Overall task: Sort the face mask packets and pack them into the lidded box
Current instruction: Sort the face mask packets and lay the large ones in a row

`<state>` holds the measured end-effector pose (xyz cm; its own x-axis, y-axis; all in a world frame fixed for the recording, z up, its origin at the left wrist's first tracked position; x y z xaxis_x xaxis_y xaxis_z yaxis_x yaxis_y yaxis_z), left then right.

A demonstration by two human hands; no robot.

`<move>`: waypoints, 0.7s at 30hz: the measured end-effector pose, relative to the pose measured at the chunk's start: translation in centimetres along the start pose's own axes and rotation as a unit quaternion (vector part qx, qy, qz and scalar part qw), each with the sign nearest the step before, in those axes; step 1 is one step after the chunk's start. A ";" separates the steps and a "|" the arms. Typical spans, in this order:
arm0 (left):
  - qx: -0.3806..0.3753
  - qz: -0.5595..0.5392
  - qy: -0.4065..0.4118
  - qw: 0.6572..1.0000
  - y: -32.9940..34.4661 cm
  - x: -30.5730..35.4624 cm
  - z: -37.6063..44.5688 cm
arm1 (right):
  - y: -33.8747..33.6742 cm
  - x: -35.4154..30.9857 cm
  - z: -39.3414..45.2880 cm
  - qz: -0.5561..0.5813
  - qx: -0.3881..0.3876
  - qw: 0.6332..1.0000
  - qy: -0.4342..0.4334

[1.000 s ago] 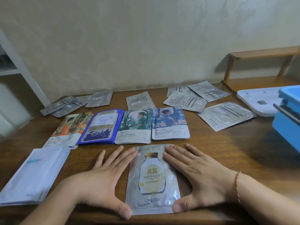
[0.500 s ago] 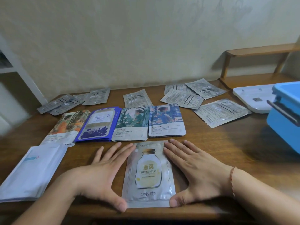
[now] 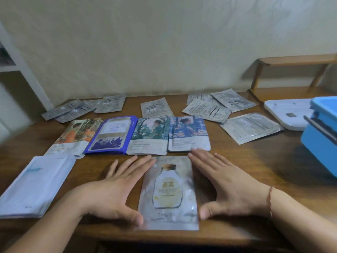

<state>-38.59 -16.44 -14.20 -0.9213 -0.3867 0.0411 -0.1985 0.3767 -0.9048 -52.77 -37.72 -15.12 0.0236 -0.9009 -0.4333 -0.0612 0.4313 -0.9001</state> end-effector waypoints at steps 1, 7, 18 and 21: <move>0.024 -0.012 0.003 1.000 -0.5 0.3 0.4 | -1.5 1.1 -0.2 0.057 0.062 0.996 0.024; 0.236 -0.063 0.055 0.968 -6.2 4.7 6.7 | -6.6 10.3 -1.4 0.064 0.179 0.943 0.271; 0.186 0.137 0.200 0.952 -6.6 13.0 12.9 | -2.0 7.1 -11.3 0.035 0.111 0.986 0.121; 0.197 0.206 0.268 0.920 -6.2 14.4 13.7 | -2.1 7.4 -11.8 0.061 0.143 0.983 0.101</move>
<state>-46.07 -35.87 -13.83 -0.9448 0.2307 -0.2326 0.2442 0.0227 -0.9695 -64.27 -45.89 -15.94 -0.1669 -0.8206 -0.5466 0.2323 0.5060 -0.8307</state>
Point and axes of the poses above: each hand's wrist, its own z-axis towards the middle knuckle, its own y-axis out of the palm, x = y × z, the point moved 4 cm from there along z, towards the middle knuckle, and after that the axes turned 13 degrees about z, right-handed, at the moved point
